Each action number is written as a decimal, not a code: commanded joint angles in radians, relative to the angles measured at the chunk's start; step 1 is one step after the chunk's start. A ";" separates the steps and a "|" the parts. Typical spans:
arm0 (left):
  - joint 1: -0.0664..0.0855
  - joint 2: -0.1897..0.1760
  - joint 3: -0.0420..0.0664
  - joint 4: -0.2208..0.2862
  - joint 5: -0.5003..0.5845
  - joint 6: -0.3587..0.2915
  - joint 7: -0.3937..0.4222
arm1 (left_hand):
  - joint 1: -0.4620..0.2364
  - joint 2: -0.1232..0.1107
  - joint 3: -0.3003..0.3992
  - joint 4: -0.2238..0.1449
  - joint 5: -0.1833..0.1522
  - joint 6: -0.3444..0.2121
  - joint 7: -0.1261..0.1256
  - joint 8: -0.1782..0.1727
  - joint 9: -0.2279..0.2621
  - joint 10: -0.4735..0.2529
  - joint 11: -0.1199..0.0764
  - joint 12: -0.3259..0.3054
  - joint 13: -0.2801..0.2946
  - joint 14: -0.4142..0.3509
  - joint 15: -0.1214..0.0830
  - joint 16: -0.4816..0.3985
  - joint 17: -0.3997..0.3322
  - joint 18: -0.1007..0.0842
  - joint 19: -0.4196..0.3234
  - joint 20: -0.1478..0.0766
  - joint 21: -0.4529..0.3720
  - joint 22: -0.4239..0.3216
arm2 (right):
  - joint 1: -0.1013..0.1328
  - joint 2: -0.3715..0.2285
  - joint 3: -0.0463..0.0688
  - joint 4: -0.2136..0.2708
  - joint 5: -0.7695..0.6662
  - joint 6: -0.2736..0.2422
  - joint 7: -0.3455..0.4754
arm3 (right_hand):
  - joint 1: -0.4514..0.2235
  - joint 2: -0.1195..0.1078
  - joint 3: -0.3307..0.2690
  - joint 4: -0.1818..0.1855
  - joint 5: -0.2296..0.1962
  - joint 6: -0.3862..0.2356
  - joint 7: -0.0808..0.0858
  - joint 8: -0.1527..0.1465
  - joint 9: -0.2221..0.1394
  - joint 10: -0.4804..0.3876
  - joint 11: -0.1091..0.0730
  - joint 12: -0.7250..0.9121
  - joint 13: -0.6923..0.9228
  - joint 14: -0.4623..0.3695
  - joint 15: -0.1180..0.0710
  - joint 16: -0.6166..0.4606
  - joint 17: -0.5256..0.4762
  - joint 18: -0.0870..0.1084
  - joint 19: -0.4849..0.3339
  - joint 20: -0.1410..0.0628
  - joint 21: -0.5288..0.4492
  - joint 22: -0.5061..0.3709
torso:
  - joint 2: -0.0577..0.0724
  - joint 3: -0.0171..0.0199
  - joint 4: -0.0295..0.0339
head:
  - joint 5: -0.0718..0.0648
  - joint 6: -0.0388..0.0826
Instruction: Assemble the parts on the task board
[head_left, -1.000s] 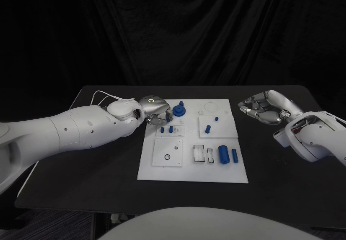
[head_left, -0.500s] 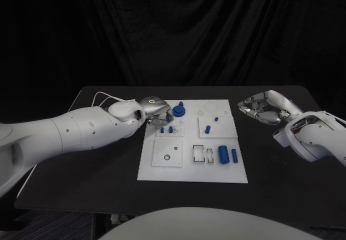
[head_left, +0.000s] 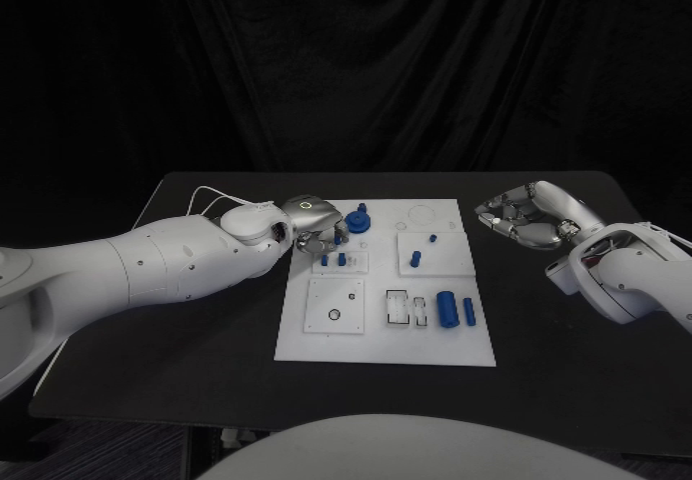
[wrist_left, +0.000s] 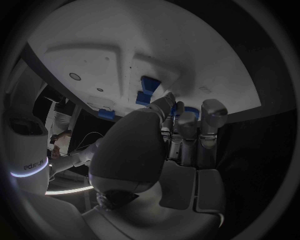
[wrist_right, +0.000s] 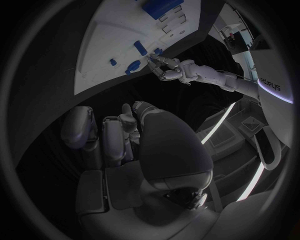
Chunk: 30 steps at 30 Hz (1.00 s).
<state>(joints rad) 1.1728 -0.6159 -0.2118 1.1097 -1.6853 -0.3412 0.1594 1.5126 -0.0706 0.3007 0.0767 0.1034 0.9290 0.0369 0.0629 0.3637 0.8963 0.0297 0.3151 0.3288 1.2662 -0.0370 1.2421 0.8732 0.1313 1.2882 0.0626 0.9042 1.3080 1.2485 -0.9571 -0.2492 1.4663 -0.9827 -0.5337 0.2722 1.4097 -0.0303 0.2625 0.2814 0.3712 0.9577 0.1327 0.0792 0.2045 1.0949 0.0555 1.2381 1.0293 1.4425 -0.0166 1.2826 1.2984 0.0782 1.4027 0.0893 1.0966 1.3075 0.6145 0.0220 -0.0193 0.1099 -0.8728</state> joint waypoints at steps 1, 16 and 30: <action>-0.002 0.001 0.001 -0.001 -0.001 0.018 -0.017 | -0.007 -0.012 0.000 0.009 -0.009 -0.029 -0.006 -0.003 -0.008 -0.019 0.010 -0.023 -0.009 -0.010 0.004 -0.009 -0.012 -0.001 -0.008 0.004 -0.014 0.045 | -0.003 0.000 0.001 0.000 -0.004 0.011 -0.020 | 0.007 -0.001 0.004 0.000 0.001 0.004 0.002 -0.004 -0.001 -0.005 -0.001 -0.006 -0.002 -0.003 0.002 -0.008 -0.002 0.018 -0.004 0.001 -0.005 0.134 | 0.000 0.0001 0.0001 | 0.001 0.000; -0.005 -0.009 0.001 -0.011 -0.001 -0.011 -0.041 | -0.016 -0.034 -0.010 0.021 -0.023 -0.199 -0.045 -0.003 -0.058 -0.053 0.025 -0.077 -0.024 -0.028 0.017 -0.030 -0.046 0.006 -0.016 0.016 -0.079 0.036 | -0.003 -0.002 0.001 0.000 -0.004 0.021 -0.028 | 0.006 0.000 0.005 0.000 -0.002 0.006 0.002 -0.003 0.000 -0.002 -0.001 -0.004 0.000 -0.003 0.002 -0.008 -0.003 0.018 -0.004 0.001 -0.005 0.134 | 0.000 0.0000 0.0006 | 0.006 0.000; -0.002 -0.106 0.003 0.022 0.204 -0.210 0.043 | 0.002 -0.043 -0.045 0.019 -0.002 -0.204 -0.043 0.004 -0.070 -0.174 0.040 -0.074 -0.004 -0.218 0.032 -0.210 -0.294 0.038 -0.150 0.028 -0.357 -0.037 | 0.008 -0.018 0.001 0.016 -0.032 0.027 -0.053 | 0.007 -0.008 0.013 -0.001 -0.012 0.009 0.002 -0.003 0.001 -0.076 -0.001 -0.071 -0.084 -0.013 0.002 -0.025 -0.018 0.022 -0.012 0.002 -0.026 0.129 | 0.000 -0.0008 0.0003 | 0.005 0.000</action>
<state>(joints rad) 1.1699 -0.7198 -0.2104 1.1219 -1.6177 -0.4549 0.1339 1.5061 -0.1152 0.2565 0.0961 0.1006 0.7252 -0.0053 0.0670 0.2937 0.7211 0.0704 0.2427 0.3243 1.0526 -0.0046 1.0366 0.5926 0.1555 1.1343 0.0920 0.5405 1.2685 1.2515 -0.9732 -0.2491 1.4777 -0.9892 -0.5162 0.2517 1.4124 -0.0331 0.2723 0.2799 0.3655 0.9600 0.1350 0.0792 0.2047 1.0237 0.0546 1.1716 0.9510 1.4367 -0.0116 1.2612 1.2816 0.0940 1.3985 0.0927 1.0731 1.3074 0.6145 0.0214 -0.0189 0.1156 -0.8728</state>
